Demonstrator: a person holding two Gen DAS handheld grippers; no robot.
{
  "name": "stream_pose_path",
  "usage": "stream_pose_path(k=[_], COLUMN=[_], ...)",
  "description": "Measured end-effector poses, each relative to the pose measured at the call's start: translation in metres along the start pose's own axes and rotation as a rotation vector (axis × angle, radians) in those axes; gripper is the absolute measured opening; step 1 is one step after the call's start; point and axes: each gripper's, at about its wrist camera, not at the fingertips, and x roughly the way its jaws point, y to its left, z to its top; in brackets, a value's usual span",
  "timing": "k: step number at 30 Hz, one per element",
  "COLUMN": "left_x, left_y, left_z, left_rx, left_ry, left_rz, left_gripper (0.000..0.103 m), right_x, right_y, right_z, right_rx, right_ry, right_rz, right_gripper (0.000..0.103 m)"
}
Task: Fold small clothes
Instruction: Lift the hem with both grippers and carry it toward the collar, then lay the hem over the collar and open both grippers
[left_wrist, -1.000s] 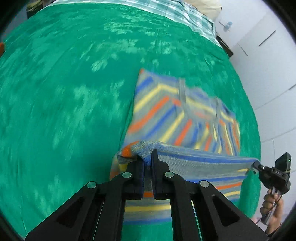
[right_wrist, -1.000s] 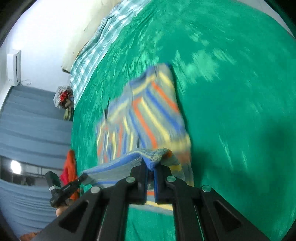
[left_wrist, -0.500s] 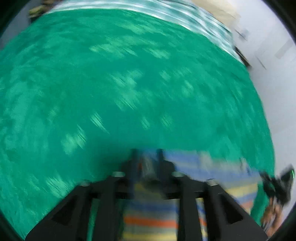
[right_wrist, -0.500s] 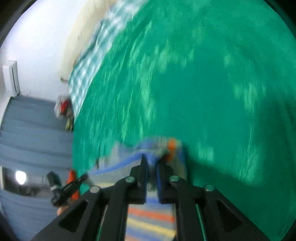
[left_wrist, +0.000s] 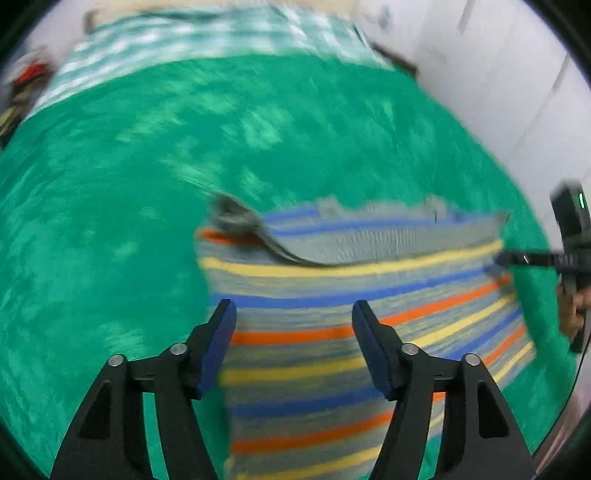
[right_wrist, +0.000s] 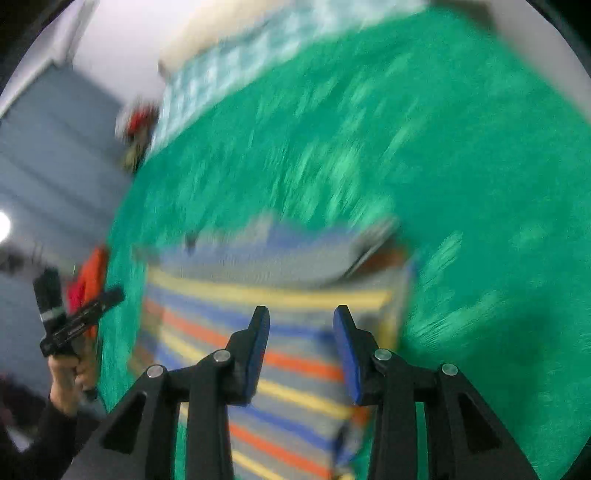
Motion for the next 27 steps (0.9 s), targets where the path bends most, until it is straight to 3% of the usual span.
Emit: stream_pose_path(k=[1, 2, 5, 7, 10, 11, 13, 14, 16, 18, 21, 23, 24, 25, 27], left_x=[0.011, 0.019, 0.004, -0.014, -0.036, -0.039, -0.042, -0.040, -0.025, -0.004, -0.019, -0.037, -0.044, -0.049, -0.039], left_y=[0.000, 0.004, 0.028, 0.039, 0.035, 0.033, 0.035, 0.038, 0.041, 0.030, 0.030, 0.038, 0.042, 0.046, 0.051], left_z=[0.011, 0.026, 0.060, 0.060, 0.034, 0.017, -0.027, -0.047, -0.086, -0.116, -0.137, -0.138, -0.138, -0.137, -0.133], left_rx=[-0.035, -0.089, -0.291, -0.336, -0.204, -0.161, -0.128, -0.144, -0.177, -0.086, -0.041, -0.094, -0.120, -0.154, -0.211], left_ry=[0.017, 0.016, -0.090, -0.135, -0.140, -0.127, -0.096, -0.074, 0.000, 0.099, 0.061, 0.047, 0.021, -0.010, -0.020], left_rz=[0.016, 0.031, -0.010, -0.064, -0.009, 0.024, 0.055, 0.054, 0.059, 0.159, 0.223, 0.191, 0.169, 0.143, 0.095], left_gripper=[0.067, 0.067, 0.070, 0.080, 0.082, 0.082, 0.084, 0.085, 0.083, 0.066, 0.070, 0.071, 0.080, 0.093, 0.095], right_x=[0.023, 0.034, 0.016, -0.004, -0.021, -0.022, -0.034, -0.042, -0.046, -0.033, -0.005, -0.023, -0.035, -0.047, -0.057], right_y=[0.002, 0.001, 0.012, 0.018, 0.036, 0.040, 0.039, 0.034, 0.024, 0.020, -0.010, -0.019, -0.017, -0.014, -0.012], right_z=[0.010, 0.022, 0.051, 0.056, 0.043, 0.036, -0.006, -0.034, -0.075, -0.109, -0.155, -0.172, -0.173, -0.172, -0.173], right_rx=[0.019, 0.048, 0.086, 0.111, 0.010, -0.030, -0.116, -0.136, -0.120, -0.121, -0.089, -0.055, -0.032, -0.012, -0.002], right_ry=[0.053, 0.020, -0.258, -0.358, -0.287, -0.262, -0.202, -0.184, -0.144, -0.085, 0.046, -0.002, -0.019, -0.065, -0.126], right_rz=[-0.009, -0.028, -0.096, -0.084, -0.123, -0.139, -0.180, -0.189, -0.189, -0.156, -0.255, -0.231, -0.243, -0.224, -0.158], right_gripper=[0.038, 0.038, 0.038, 0.038, 0.040, 0.046, 0.059, 0.060, 0.060, 0.058, 0.041, 0.042, 0.046, 0.055, 0.071])
